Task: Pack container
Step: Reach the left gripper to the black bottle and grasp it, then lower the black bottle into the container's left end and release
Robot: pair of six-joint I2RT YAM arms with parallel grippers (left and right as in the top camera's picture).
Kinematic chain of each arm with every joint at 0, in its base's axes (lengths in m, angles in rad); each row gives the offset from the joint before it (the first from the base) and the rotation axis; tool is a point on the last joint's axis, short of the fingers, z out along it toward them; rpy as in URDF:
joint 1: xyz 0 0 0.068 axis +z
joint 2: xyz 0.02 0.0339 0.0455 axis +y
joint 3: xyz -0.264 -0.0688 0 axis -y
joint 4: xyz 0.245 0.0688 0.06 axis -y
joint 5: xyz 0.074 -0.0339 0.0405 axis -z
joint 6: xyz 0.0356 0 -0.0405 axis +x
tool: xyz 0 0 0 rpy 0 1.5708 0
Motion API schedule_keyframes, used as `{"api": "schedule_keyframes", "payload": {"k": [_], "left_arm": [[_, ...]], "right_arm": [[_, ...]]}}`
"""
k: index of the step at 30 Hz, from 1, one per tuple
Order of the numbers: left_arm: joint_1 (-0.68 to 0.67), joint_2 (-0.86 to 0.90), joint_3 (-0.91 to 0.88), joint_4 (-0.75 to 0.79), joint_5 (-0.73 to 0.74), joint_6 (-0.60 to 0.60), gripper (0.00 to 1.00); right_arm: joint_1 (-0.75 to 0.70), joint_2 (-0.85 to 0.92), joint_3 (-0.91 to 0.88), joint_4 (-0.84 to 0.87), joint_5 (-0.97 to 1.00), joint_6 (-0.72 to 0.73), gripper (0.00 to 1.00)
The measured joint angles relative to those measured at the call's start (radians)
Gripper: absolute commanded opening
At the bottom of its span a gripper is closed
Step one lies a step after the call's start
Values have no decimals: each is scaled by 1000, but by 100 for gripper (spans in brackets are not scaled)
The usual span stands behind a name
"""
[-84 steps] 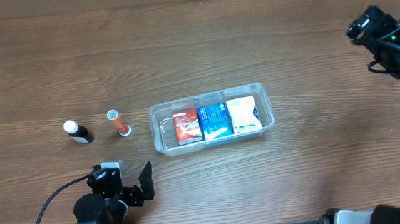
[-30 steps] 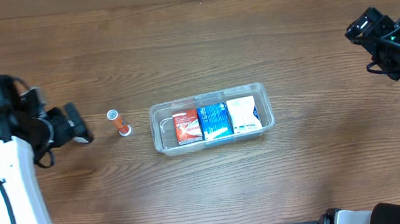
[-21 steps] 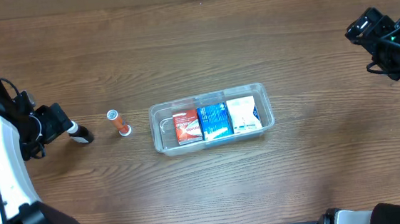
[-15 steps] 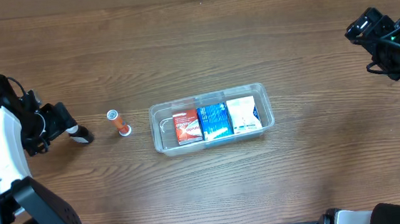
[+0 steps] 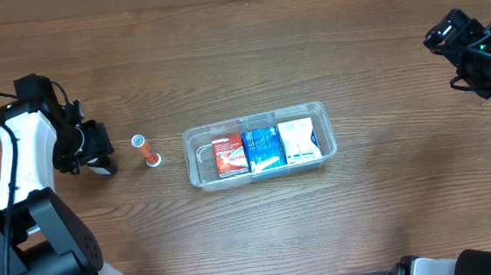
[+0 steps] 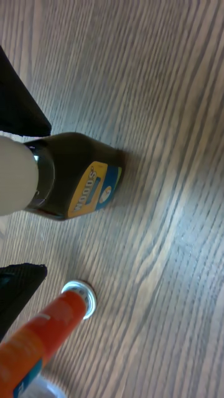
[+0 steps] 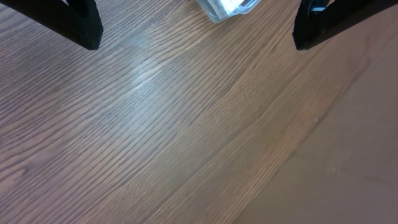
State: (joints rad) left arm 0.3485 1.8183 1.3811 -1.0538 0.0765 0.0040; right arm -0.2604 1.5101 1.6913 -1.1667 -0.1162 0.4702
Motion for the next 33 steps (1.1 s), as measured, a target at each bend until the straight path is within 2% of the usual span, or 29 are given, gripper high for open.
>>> {"api": "schedule_keyframes", "payload": {"k": [2,3,5,7,8,13,16,24,27,29,33], "left_arm": [[0,0,0,0,-15,0,62],[0,0,0,0,-23,-1,57],[0,1,0,0,-37,0,52],[0,1,0,0,-44,-3,43],[0,1,0,0,-45,-4,33],[0,3,34,-62,-55,-4,18],[0,4,106,-145,-55,-9,16],[-42,-42,446,-464,-36,-43,15],[-140,-128,547,-527,-16,-54,16],[-273,-225,613,-537,1,-71,15],[-487,-311,634,-540,18,-135,15]], "right_arm": [[0,0,0,0,0,0,100],[0,0,0,0,0,0,100],[0,0,0,-1,0,0,100],[0,0,0,0,0,0,100],[0,0,0,0,0,0,100],[0,0,0,0,0,0,100],[0,0,0,0,0,0,100],[0,0,0,0,0,0,100],[0,0,0,0,0,0,100],[0,0,0,0,0,0,100],[0,0,0,0,0,0,100]]}}
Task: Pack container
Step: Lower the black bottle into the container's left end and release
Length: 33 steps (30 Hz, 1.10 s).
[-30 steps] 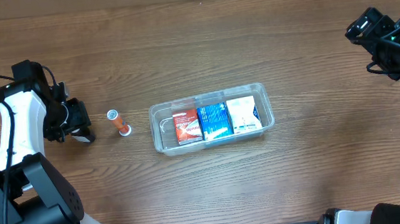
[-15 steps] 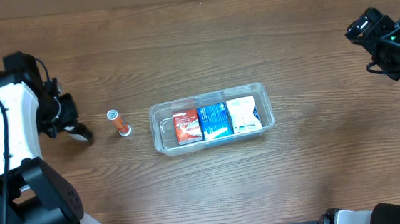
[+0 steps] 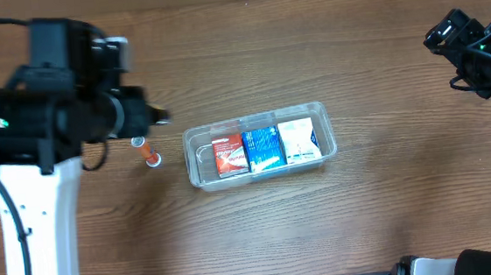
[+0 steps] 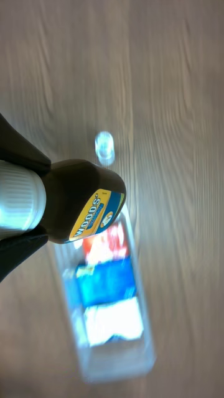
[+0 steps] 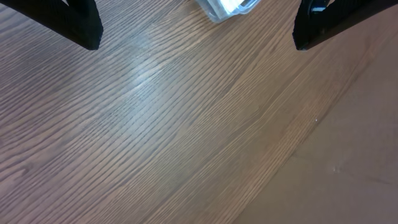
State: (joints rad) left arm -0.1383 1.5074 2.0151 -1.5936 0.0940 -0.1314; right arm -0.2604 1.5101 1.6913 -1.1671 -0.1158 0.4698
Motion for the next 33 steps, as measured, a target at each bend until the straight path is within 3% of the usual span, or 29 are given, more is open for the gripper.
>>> {"api": "schedule_keyframes", "payload": {"k": [5,10,13,25,33], "left_arm": [[-189,19,-113,124,-9,-100,16],[-261,101,-372,310,-8,-168,16],[-271,173,-444,329,-22,-183,16],[-271,268,-463,334,-194,-184,20],[-273,377,-463,369,-227,-184,22]], "right_arm": [[0,0,0,0,0,0,100],[0,0,0,0,-1,0,100],[0,0,0,0,0,0,100],[0,0,0,0,0,1,100],[0,0,0,0,0,0,100]]}}
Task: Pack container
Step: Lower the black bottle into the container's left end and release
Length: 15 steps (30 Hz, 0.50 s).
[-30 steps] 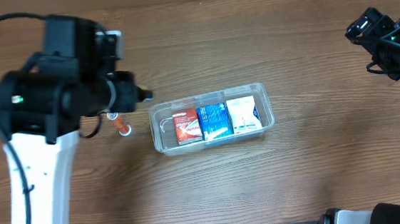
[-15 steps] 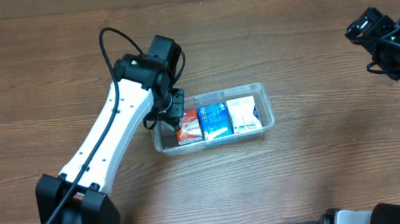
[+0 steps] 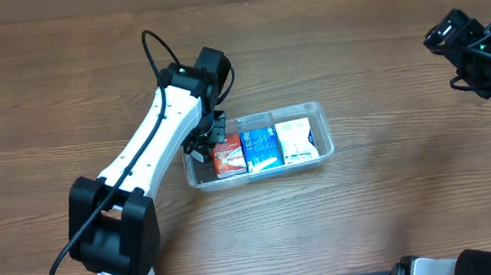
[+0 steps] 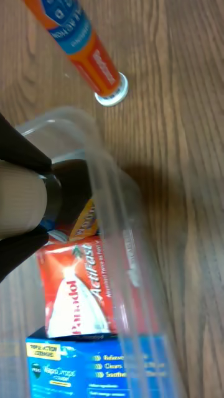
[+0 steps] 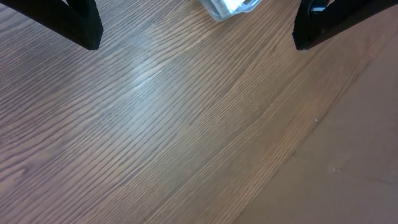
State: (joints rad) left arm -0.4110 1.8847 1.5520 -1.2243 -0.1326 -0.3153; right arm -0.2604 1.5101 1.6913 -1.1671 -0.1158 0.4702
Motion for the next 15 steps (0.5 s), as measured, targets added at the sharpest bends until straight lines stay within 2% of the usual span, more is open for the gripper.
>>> {"api": "schedule_keyframes", "payload": {"k": [8,10,11,13,15], "left_arm": [[0,3,-2,70,-10,8,26],[0,3,-2,89,-6,17,32],[0,3,-2,97,1,26,44],[0,3,-2,97,8,36,56],[0,3,-2,100,13,39,61]], "right_arm": [[0,0,0,0,0,0,100],[0,0,0,0,0,0,100],[0,0,0,0,0,0,100],[0,0,0,0,0,0,100],[0,0,0,0,-1,0,100]]}}
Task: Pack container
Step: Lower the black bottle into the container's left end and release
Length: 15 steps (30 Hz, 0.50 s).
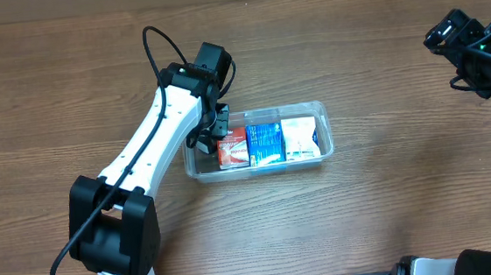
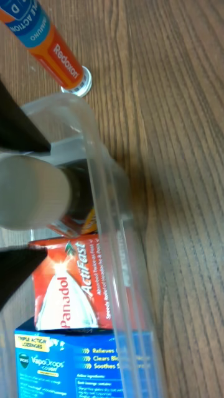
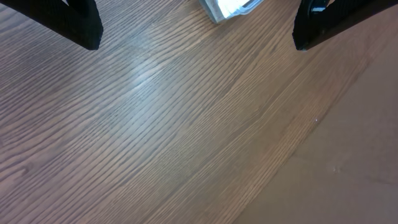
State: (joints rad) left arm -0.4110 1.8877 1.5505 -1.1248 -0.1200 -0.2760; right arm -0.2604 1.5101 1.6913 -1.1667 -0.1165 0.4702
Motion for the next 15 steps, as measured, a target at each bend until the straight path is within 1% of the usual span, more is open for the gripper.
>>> {"api": "schedule_keyframes", "payload": {"k": [2,5,8,12,14,15], "left_arm": [[0,0,0,0,7,-2,62],[0,0,1,-13,16,-2,59],[0,0,50,-97,37,-2,61],[0,-16,250,-256,35,-2,74],[3,-48,341,-325,14,-1,79],[12,-76,377,-358,4,-2,79]], "right_arm": [[0,0,0,0,0,0,100],[0,0,0,0,0,0,100],[0,0,0,0,0,0,100],[0,0,0,0,0,0,100],[0,0,0,-1,0,0,100],[0,0,0,0,0,0,100]]}}
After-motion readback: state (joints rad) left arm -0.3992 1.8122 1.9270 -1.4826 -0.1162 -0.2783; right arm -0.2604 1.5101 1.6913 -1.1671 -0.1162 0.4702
